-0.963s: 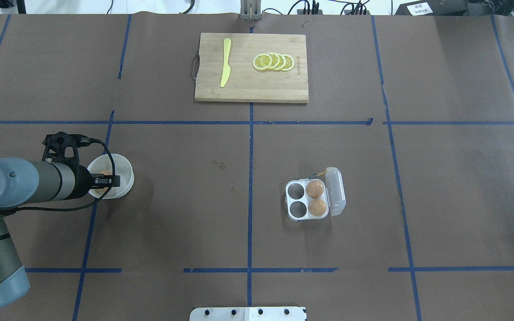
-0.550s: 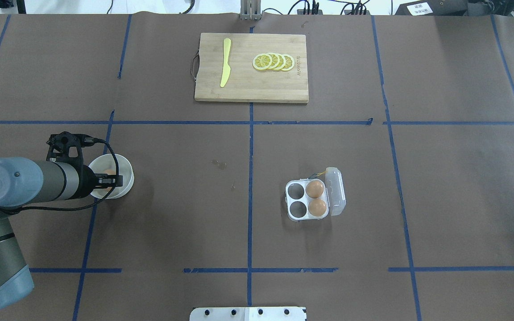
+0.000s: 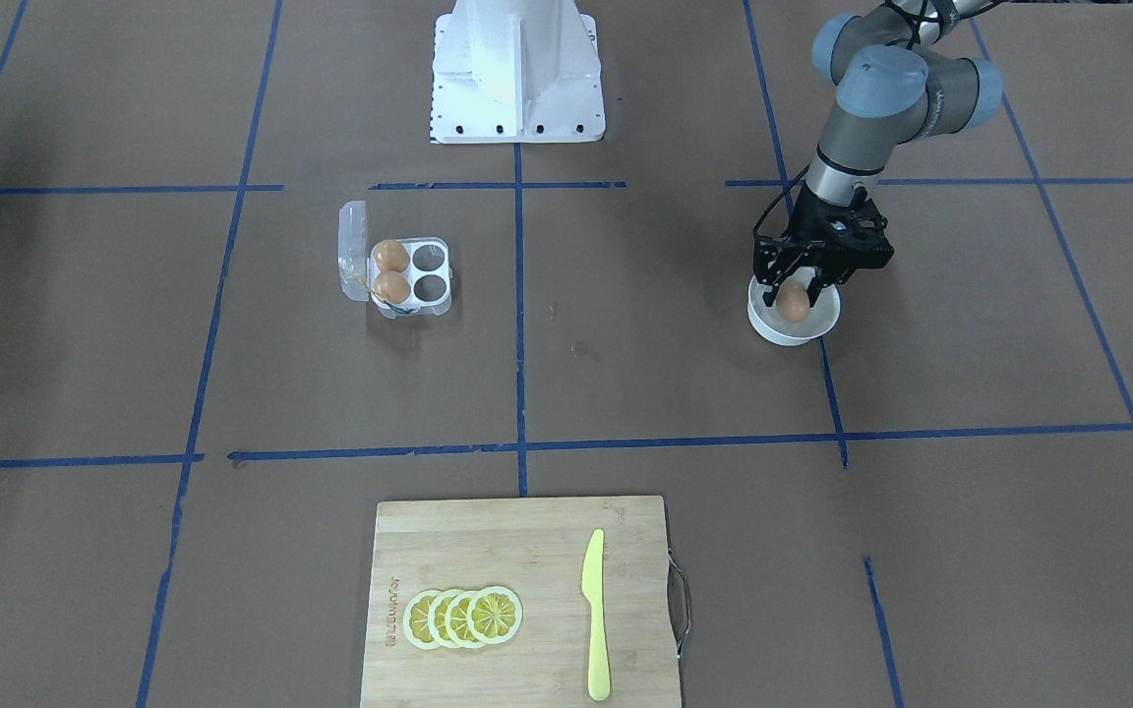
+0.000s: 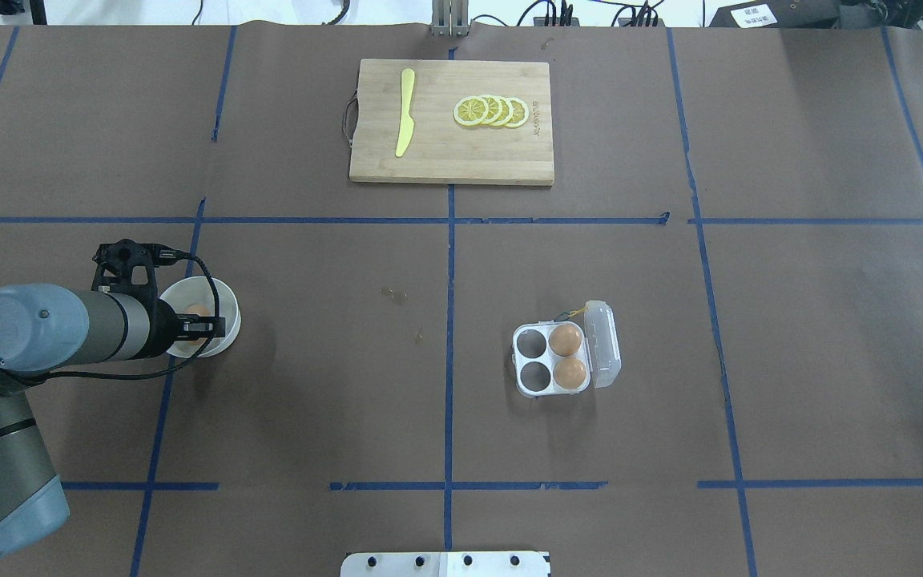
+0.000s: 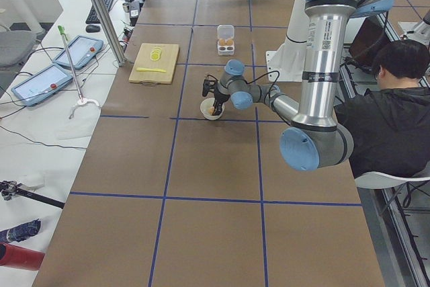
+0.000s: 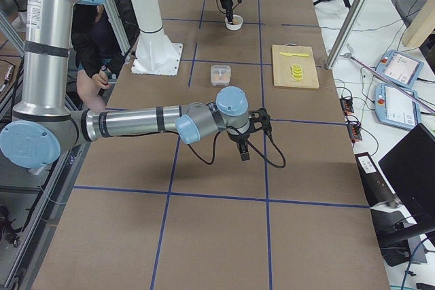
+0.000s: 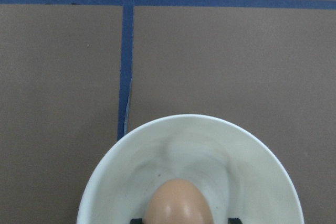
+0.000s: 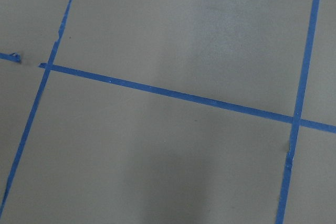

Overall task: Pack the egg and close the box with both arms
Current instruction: 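Close the left gripper around the brown egg in the bowl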

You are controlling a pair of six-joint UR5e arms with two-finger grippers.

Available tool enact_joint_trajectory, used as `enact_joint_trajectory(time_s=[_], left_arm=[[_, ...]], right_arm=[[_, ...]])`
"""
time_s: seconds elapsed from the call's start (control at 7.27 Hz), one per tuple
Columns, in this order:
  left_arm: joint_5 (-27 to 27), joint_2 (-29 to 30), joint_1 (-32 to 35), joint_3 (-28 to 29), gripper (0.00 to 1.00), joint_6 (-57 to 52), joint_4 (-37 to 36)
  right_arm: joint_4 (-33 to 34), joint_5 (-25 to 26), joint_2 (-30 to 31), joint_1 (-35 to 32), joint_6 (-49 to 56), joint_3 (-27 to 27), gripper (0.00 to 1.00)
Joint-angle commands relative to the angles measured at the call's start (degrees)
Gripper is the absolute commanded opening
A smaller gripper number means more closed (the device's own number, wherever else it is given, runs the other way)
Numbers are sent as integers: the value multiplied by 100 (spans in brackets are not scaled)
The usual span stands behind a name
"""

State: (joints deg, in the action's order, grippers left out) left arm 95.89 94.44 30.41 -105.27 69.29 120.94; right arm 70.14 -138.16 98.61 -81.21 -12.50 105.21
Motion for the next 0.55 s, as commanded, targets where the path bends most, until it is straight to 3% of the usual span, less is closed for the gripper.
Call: enact_joint_trajectory(time_s=[0.0, 0.41], left_arm=[[0, 4, 0, 6, 61, -3, 0], [0, 13, 61, -125, 6, -20, 0]], right_arm=[[0, 0, 0, 0, 2, -9, 100], [0, 0, 9, 0, 2, -9, 100]])
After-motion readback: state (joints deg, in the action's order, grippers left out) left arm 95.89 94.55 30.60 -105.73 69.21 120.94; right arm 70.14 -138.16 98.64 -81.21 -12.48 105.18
